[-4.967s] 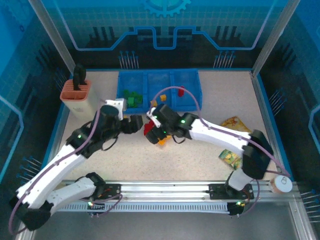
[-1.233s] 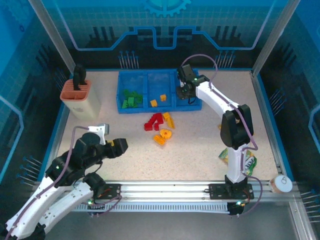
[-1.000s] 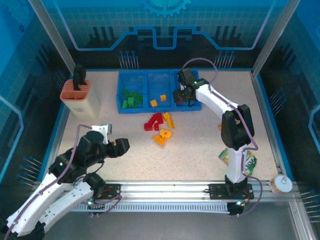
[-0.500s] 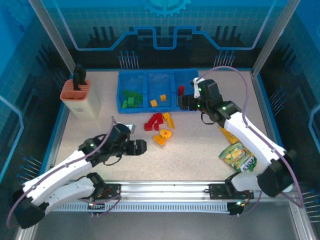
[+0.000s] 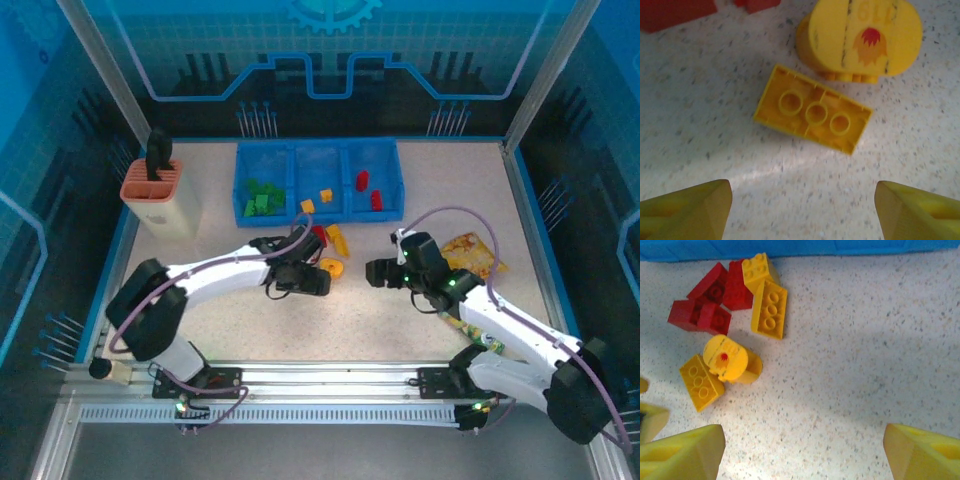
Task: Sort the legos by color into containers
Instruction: Pick up the lego from the center of the table.
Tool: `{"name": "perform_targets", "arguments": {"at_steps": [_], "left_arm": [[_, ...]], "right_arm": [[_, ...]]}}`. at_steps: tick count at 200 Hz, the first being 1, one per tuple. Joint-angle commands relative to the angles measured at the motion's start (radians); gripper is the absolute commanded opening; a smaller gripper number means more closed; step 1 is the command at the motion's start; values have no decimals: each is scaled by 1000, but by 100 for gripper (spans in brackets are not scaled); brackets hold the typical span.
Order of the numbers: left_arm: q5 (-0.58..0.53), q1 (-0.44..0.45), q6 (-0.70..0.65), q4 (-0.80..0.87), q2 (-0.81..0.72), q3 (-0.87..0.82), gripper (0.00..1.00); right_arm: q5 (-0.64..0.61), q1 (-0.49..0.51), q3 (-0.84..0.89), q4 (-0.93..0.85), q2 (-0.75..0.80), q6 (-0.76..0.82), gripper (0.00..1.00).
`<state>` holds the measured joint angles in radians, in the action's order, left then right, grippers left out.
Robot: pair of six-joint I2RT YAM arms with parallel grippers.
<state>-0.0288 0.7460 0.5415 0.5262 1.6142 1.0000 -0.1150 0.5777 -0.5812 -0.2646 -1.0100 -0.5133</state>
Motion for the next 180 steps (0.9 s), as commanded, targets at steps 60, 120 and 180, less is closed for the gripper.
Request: {"name": "perform_targets", "arguments": {"at_steps": [60,120,180], "left_arm": [[-111,23,-136,137,255,220,79],[-124,29,-155,143,307,243,69],[-129,33,-152,147,232,217,24]], "right_arm": [[-50,5,83,33,160,-62,84],[-49,5,116,55,171,-97,83],[-59,4,144,47,203,-109,83]]}}
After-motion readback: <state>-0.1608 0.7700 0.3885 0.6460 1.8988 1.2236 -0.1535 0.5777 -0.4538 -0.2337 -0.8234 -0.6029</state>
